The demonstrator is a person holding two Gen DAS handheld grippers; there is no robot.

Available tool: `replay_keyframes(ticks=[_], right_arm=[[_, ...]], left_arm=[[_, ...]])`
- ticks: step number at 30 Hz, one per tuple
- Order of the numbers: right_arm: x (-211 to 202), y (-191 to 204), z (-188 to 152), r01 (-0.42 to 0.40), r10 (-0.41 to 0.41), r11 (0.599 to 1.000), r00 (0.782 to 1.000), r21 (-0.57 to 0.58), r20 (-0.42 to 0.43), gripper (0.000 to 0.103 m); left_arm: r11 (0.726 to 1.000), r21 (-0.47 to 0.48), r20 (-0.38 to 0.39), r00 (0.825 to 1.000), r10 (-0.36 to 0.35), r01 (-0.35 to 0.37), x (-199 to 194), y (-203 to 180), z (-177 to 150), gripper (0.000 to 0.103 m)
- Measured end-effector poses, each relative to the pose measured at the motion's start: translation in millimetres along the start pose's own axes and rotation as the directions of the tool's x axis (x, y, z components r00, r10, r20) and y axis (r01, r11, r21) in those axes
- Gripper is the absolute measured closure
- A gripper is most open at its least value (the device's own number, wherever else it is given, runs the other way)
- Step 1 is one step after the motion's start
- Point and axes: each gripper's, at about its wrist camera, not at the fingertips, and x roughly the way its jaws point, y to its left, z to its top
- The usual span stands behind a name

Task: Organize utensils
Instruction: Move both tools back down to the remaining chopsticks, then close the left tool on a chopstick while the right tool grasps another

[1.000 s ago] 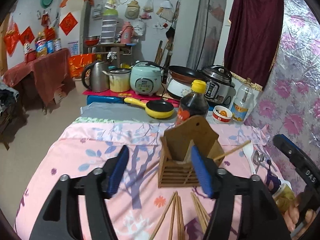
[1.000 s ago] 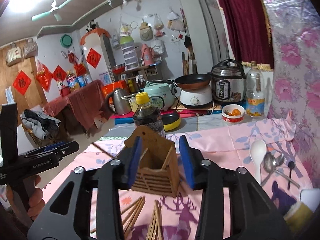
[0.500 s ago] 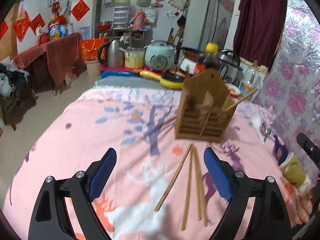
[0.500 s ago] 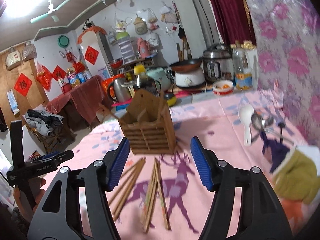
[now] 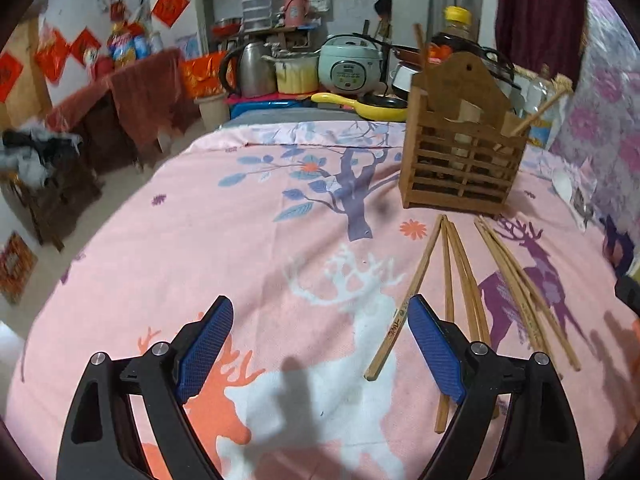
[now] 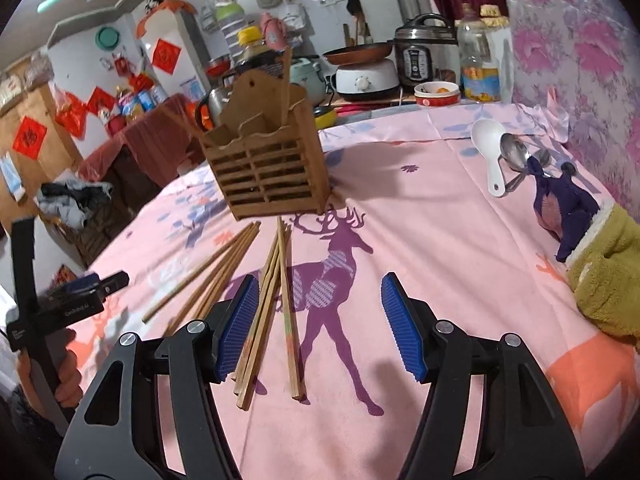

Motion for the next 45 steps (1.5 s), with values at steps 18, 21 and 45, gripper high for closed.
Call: replay_keyframes(ticks=[18,21,45], right_arm=[[15.0,16.5,-36.4,0.001,-0.021,0.992,0.987,-0.124,-0.159,0.040],[14.8,23.4,-39.0,-0.012,-0.015,0.987,0.986,-0.158,-0.168,0.042],[32.0,28.5,-47.7,-0.079,0.027,0.983,0.955,-0.164,-0.296,0.094]], left_arm=[[0.997,0.059,-0.093,0.994,-0.050,0.055,18.2,-17.9,-11.0,0.016],[0.996,0.059,-0.109,0.992,-0.067,0.074,21.3,-19.2,-12.1,0.017],[0.981,0.116,-0.207,0.969,-0.131,0.157,34.4,-33.7,-28.3,0.080]])
